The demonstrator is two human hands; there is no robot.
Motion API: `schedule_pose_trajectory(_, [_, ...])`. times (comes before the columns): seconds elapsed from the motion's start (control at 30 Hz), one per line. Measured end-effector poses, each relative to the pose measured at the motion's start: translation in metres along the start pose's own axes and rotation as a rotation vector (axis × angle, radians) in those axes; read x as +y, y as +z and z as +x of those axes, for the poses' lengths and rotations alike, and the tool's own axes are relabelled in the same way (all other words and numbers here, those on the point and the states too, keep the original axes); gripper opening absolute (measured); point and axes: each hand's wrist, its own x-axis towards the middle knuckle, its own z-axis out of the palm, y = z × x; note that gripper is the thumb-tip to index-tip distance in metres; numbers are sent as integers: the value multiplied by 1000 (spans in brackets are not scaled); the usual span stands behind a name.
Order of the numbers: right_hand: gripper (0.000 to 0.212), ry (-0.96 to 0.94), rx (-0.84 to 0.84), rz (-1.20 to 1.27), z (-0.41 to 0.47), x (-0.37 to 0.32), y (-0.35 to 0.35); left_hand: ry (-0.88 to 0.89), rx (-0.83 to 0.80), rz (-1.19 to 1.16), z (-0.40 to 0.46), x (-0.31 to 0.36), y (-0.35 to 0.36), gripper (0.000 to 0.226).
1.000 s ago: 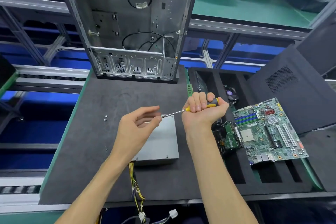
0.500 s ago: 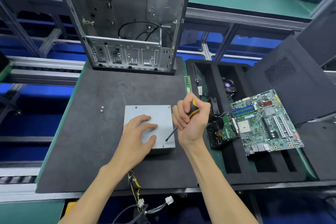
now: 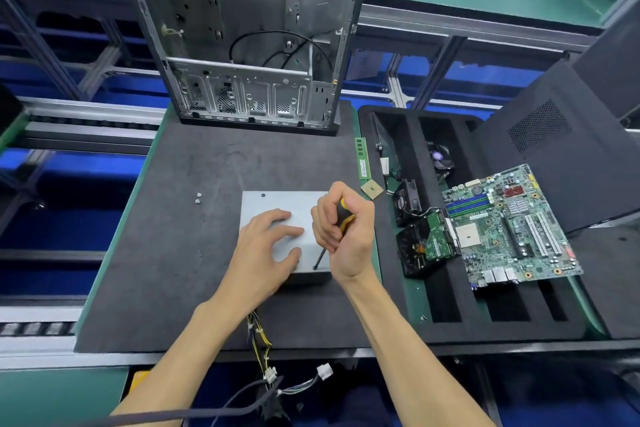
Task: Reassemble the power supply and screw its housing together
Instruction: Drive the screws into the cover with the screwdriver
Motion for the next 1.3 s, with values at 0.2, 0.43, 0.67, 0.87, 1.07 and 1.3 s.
schedule_pose_trajectory(0.2, [42, 18, -52, -151, -10, 0, 5, 3, -21, 5, 0, 2, -3, 28])
schedule_pose_trajectory(0.43, [17, 29, -59, -256, -11, -16, 8, 8, -16, -6, -1, 9, -5, 26])
schedule_pose_trajectory(0.67, [31, 63, -92, -331, -18, -19, 4, 9, -21, 0, -1, 10, -5, 26])
schedule_pose_trajectory(0.87, [16, 72, -66, -286, -22, -23, 6, 51, 24, -33, -3, 14, -6, 56])
schedule_pose_trajectory(1.07, [25, 68, -59, -292, -27, -24, 6, 60, 2, -1, -1, 9, -4, 31])
schedule_pose_trajectory(1.3, [33, 98, -128, -278, -28, -29, 0, 33, 17, 1, -1, 7, -2, 29])
